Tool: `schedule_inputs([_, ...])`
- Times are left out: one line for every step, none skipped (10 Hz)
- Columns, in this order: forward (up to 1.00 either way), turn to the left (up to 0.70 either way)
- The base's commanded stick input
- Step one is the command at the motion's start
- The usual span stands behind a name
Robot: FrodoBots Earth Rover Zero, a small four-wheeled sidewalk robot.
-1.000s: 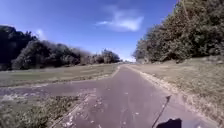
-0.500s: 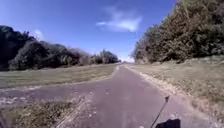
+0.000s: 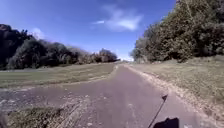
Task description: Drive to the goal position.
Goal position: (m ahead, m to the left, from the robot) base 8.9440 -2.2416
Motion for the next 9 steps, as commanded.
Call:
schedule_inputs([0.50, 0.00])
schedule_inputs([0.50, -0.24])
schedule_inputs([0.50, -0.50])
schedule_inputs([0.50, -0.50])
schedule_inputs([0.50, -0.33])
schedule_inputs([0.50, 0.00])
schedule_inputs([0.50, 0.00])
schedule_inputs([0.50, 0.00])
schedule_inputs([0.50, 0.00])
